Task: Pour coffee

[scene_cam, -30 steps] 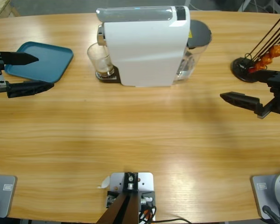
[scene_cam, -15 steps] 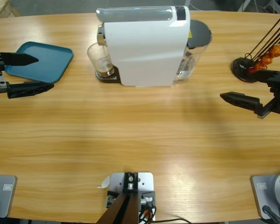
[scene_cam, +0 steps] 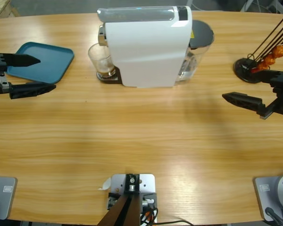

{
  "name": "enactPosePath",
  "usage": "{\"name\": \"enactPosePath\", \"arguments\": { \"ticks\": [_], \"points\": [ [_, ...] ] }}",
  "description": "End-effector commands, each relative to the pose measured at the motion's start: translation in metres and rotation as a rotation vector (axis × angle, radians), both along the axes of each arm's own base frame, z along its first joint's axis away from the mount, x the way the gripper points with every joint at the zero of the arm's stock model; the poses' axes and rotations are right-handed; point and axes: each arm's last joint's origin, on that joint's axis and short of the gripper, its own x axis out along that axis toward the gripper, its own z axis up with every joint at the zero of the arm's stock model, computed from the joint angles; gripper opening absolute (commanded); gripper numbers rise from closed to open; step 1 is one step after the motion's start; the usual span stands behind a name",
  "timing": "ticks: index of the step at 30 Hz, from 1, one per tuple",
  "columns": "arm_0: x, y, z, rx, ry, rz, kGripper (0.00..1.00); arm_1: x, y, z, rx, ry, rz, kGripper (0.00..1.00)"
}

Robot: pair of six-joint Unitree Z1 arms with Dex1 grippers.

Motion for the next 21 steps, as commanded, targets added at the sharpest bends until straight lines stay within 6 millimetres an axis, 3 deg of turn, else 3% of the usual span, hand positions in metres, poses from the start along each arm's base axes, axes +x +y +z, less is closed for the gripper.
{"name": "enactPosePath", "arguments": {
  "ticks": [1, 9, 21],
  "points": [
    [0.008, -0.004, -0.015, 0.006, 0.041, -0.026, 0.996, -0.002, 0.001, -0.007, -0.004, 0.022, 0.012, 1.0],
    [0.02, -0.011, -0.018, -0.007, 0.04, -0.104, 1.0, -0.005, -0.002, -0.005, 0.007, 0.004, 0.009, 1.0],
    [0.085, -0.031, -0.03, 0.047, 0.027, -0.194, 1.0, -0.005, -0.002, -0.004, 0.013, -0.002, 0.01, 1.0]
  ]
}}
